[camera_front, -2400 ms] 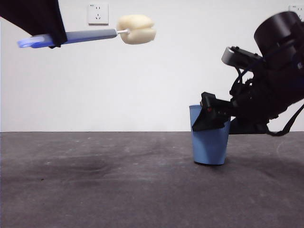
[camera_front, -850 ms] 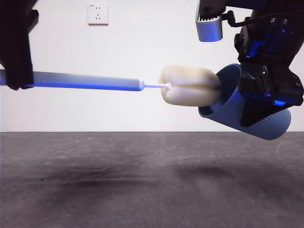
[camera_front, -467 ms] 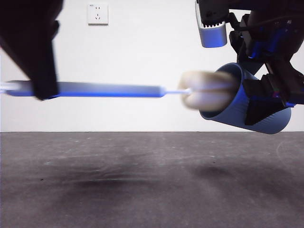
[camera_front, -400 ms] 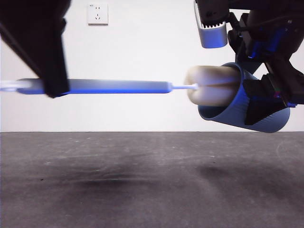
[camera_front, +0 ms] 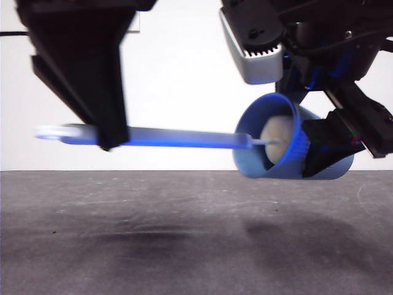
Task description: Pick up the cup brush,pick up the cup,insert the brush into the cup,clean the cup,put the cup brush back,put the cup back to the fixed position on the table
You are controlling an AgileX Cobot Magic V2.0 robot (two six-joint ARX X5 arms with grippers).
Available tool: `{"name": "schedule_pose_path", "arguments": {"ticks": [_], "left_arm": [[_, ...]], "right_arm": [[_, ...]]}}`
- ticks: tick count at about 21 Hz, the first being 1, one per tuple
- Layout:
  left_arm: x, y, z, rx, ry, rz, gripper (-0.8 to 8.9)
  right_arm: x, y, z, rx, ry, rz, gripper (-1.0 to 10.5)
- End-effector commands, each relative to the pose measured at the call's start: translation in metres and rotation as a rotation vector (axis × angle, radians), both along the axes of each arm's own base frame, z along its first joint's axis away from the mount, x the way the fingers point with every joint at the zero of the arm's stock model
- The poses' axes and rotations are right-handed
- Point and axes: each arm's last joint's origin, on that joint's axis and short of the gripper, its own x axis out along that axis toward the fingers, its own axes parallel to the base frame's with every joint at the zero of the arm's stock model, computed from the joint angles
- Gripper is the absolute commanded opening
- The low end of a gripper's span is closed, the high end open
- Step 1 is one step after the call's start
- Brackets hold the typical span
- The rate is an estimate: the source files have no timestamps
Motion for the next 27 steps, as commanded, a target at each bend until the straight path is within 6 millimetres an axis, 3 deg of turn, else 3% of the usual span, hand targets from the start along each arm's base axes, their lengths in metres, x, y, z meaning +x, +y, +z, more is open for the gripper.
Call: {"name": "schedule_pose_path", "arguments": {"ticks": [1, 9, 12, 20, 27], "left_arm": [[0.001, -0.009, -0.001, -0.049, -0.004, 0.012, -0.08], [0.001, -0.009, -0.002, -0.043, 0.011, 0.054, -0.08], [-0.008, 0.004, 0.001, 0.055, 0.034, 0.068, -0.08], [-0.039, 0.047, 0.03, 0.11, 0.063, 0.077, -0.08], [-0.035, 0.04, 0.03, 0.049, 0.067, 0.064, -0.09]], "right_arm": [[-0.004, 0.006, -0.003, -0.013, 0.005, 0.031, -0.2], [-0.006, 0.009, -0.005, -0.031, -0.015, 0.017, -0.2], [-0.006, 0.007, -0.006, -0.043, -0.027, -0.014, -0.2], [-0.007, 0.007, -0.006, -0.032, -0.019, -0.027, -0.2], [-0.007, 0.007, -0.006, -0.032, -0.019, -0.027, -0.2]]}}
